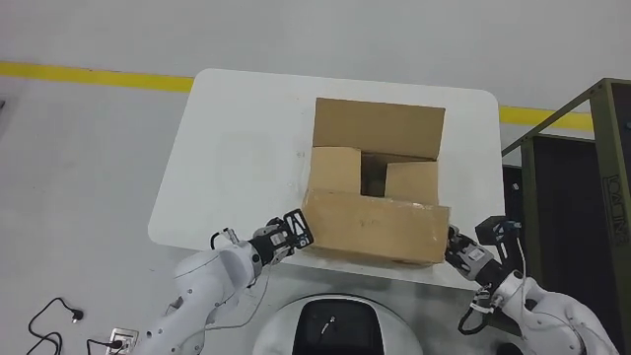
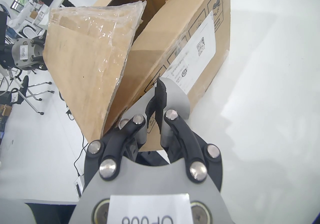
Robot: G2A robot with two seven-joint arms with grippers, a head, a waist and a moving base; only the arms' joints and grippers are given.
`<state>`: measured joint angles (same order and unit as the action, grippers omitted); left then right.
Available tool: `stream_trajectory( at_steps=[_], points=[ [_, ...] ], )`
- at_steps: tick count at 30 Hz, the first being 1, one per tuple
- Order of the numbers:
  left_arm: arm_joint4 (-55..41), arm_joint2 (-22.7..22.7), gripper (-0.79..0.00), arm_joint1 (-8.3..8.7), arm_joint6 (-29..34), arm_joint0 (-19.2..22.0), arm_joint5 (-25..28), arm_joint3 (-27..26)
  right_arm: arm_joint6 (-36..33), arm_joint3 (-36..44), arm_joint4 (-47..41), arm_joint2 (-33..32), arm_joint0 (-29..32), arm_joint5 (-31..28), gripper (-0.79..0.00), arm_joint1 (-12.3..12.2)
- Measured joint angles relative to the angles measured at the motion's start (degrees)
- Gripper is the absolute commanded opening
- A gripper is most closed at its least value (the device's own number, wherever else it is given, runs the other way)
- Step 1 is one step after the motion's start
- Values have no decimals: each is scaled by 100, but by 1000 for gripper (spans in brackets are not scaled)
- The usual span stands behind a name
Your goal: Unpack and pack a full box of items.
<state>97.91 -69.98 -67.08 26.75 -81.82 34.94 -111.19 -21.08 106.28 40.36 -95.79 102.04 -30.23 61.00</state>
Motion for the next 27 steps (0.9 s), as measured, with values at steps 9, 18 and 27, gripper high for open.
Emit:
stream_trajectory(
  at_steps=[9, 18, 27],
  points=[
    [108, 17, 0, 8, 311, -12, -193, -195, -4, 196, 143, -219, 240, 212, -52, -18],
    [375, -148, 0, 42, 71, -141, -506, -495, 1, 182, -380, -1060, 206, 701, -102, -52],
    [407, -378, 0, 40, -254, -118, -1075, -605, 0, -9, -896, -1276, -535, 905, -40, -78]
  ],
)
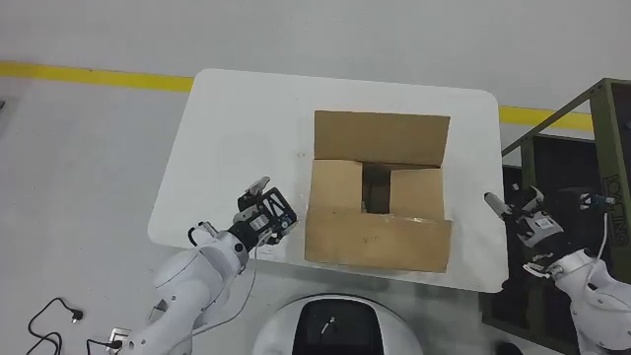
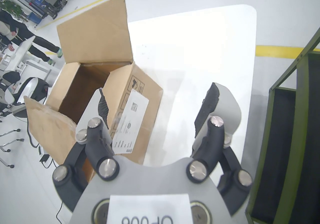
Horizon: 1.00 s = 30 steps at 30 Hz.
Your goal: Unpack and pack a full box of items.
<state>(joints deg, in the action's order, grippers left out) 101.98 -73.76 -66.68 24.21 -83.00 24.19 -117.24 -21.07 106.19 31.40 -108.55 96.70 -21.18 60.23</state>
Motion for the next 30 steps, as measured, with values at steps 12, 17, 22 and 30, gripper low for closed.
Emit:
stream_trajectory(
  at_steps=[12, 17, 22, 30],
  points=[
    [120, 150, 0, -52, -252, 322, -422, -192, -761, -1023, -262, 1027, -1917, -134, -465, -41],
    [106, 163, 0, -67, -264, 362, -530, -177, -831, -1570, 54, 1590, -2522, -176, -348, -15],
    [39, 111, 0, -77, -274, 347, -634, -157, -747, -2188, 229, 2000, -3085, -218, -332, 22],
    [28, 105, 0, -78, -273, 345, -634, -153, -765, -2749, 4, 2245, -3547, -421, -308, 49]
  ],
)
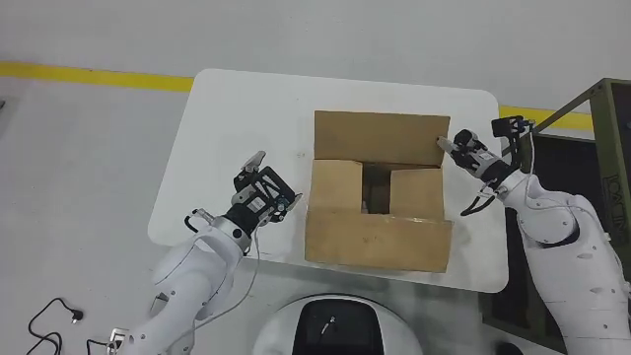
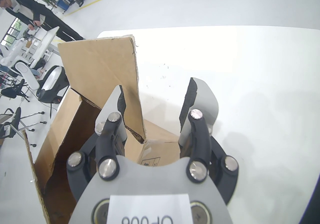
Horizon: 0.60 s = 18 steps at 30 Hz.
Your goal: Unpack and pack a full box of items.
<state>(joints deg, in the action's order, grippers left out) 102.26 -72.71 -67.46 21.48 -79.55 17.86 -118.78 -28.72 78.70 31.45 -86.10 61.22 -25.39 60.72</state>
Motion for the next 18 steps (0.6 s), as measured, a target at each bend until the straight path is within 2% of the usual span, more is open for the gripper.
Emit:
stream_trajectory(
  at_steps=[5, 10, 18],
  points=[
    [0, 0, 0, 0, 0, 0, 0, 0, -246, -218, -150, 182, -261, -321, -283, 5],
    [0, 0, 0, 0, 0, 0, 0, 0, -498, -376, -209, 333, -432, -664, -292, -5],
    [0, 0, 0, 0, 0, 0, 0, 0, -567, -292, -411, 307, -387, -1045, -237, -48]
  ],
)
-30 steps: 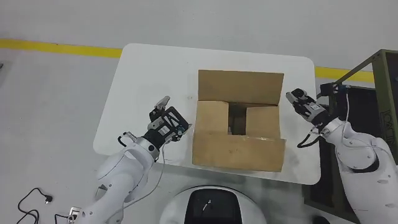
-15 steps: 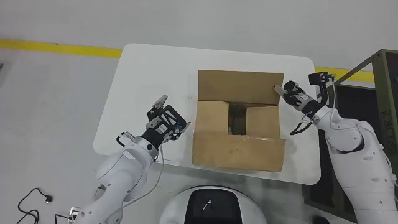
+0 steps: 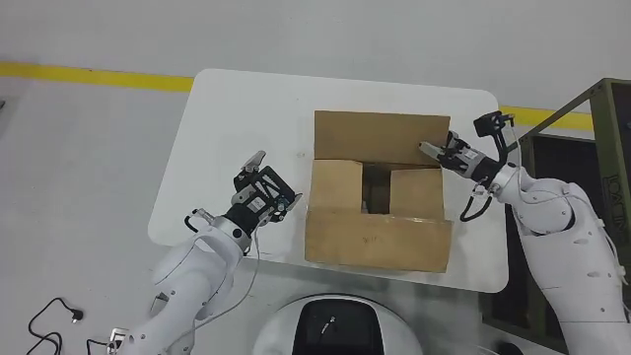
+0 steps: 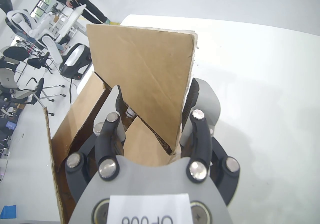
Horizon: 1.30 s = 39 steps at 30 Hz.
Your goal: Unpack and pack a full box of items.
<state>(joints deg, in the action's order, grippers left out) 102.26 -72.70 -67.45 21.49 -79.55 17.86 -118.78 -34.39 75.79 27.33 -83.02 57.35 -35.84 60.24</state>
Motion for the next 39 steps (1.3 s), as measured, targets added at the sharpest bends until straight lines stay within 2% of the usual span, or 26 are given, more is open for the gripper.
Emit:
stream_trajectory(
  at_steps=[11, 18, 28, 31, 36, 39],
  points=[
    [0, 0, 0, 0, 0, 0, 0, 0, -179, 414, -376, -306, 327, -551, -237, -126],
    [0, 0, 0, 0, 0, 0, 0, 0, -526, 906, -519, -433, 705, -1043, -243, -225],
    [0, 0, 0, 0, 0, 0, 0, 0, -778, 1314, -635, -562, 1237, -1340, -166, -349],
    [0, 0, 0, 0, 0, 0, 0, 0, -752, 1337, -652, -586, 1357, -1294, -194, -372],
    [-29, 0, 0, -1, -53, -23, -8, 10, -584, 1514, -540, -515, 1628, -1047, -323, -380],
    [-125, 5, 0, 4, -171, -35, 186, 8, -376, 1709, -232, -440, 1800, -797, -342, -368]
  ],
)
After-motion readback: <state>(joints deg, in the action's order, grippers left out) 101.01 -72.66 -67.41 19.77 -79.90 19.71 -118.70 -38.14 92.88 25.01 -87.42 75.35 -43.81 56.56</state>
